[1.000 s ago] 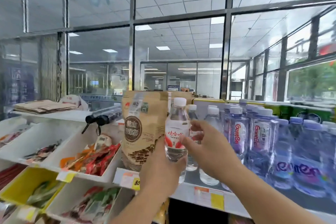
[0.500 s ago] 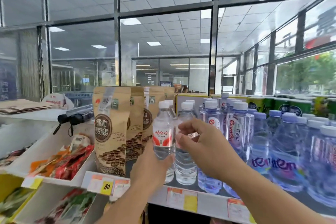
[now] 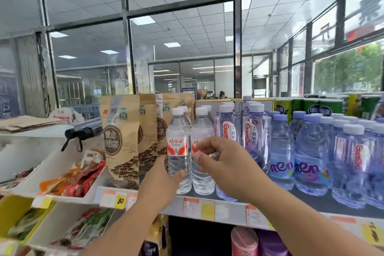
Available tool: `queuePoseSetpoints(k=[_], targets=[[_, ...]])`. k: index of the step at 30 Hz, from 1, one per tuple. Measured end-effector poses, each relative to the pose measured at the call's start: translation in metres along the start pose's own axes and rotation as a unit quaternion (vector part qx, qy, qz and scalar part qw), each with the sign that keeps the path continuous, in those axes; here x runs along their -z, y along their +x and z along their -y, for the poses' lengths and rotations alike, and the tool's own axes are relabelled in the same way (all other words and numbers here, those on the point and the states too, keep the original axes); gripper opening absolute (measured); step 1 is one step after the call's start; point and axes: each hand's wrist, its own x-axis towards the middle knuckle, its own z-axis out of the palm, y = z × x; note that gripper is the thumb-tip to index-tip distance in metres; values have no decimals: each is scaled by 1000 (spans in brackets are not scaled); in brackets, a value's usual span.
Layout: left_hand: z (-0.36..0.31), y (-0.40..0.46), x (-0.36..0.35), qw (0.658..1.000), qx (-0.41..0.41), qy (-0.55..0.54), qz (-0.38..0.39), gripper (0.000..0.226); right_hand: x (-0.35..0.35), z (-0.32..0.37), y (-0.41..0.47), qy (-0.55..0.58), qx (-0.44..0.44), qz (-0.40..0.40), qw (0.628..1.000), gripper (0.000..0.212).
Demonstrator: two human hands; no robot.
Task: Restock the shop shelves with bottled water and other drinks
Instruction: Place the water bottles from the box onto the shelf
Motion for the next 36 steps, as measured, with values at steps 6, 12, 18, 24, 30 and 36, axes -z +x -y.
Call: queuePoseSetpoints(k=[6, 12, 18, 24, 30, 36], targets=[[-7, -17, 11, 998, -30, 30, -38, 58, 5, 7, -14, 0, 4, 0, 1000, 10], [-8, -42, 14, 994, -85, 18, -67, 48, -7, 11, -28, -10, -6, 22, 1000, 11], [-5, -62, 14, 992, -117, 2, -56, 47, -14, 11, -42, -23, -19, 30, 999, 10], [0, -68, 13, 991, -133, -2, -27, 46, -28, 12, -49, -37, -30, 21, 999, 12], [5, -62, 14, 989, -143, -28, -1, 36, -35, 18, -55, -76, -46, 4, 996, 15], [20, -58, 30, 984, -163, -56, 36, 33, -56, 32, -58, -100, -76, -26, 992, 17]])
